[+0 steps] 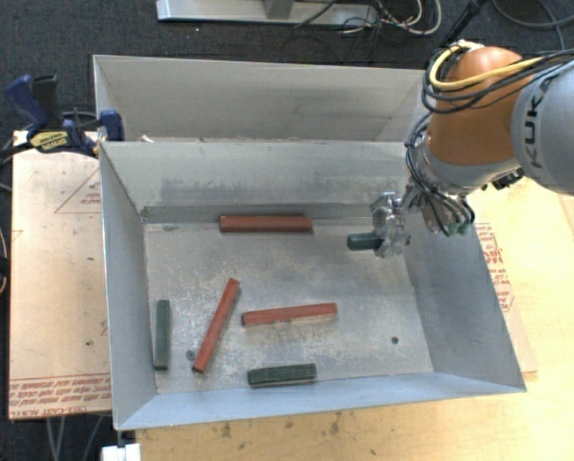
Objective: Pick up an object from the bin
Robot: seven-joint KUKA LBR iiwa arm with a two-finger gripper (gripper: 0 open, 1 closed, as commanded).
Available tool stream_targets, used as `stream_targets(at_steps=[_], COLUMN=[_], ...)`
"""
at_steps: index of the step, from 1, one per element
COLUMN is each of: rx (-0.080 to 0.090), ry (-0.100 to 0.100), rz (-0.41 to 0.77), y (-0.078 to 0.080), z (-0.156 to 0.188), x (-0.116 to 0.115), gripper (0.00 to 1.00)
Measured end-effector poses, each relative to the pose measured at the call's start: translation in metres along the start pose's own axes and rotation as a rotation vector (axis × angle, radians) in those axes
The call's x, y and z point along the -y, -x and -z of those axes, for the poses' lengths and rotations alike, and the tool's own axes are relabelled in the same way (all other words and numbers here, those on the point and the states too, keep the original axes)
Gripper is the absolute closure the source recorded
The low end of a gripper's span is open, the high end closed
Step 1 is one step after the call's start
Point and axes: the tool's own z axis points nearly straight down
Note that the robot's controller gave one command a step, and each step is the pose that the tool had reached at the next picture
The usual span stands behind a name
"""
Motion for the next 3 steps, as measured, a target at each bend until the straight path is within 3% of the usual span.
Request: stream_targets(at_steps=[1,2,3], rx=[0.0,0.0,0.0], ry=[0.0,0.0,0.0], rz=[0.0,0.027,0.027], y=[0.0,0.022,0.022], z=[0.0,-0.04,-0.04], x=[0.0,0.029,0.029], gripper=[1.0,1.0,1.0])
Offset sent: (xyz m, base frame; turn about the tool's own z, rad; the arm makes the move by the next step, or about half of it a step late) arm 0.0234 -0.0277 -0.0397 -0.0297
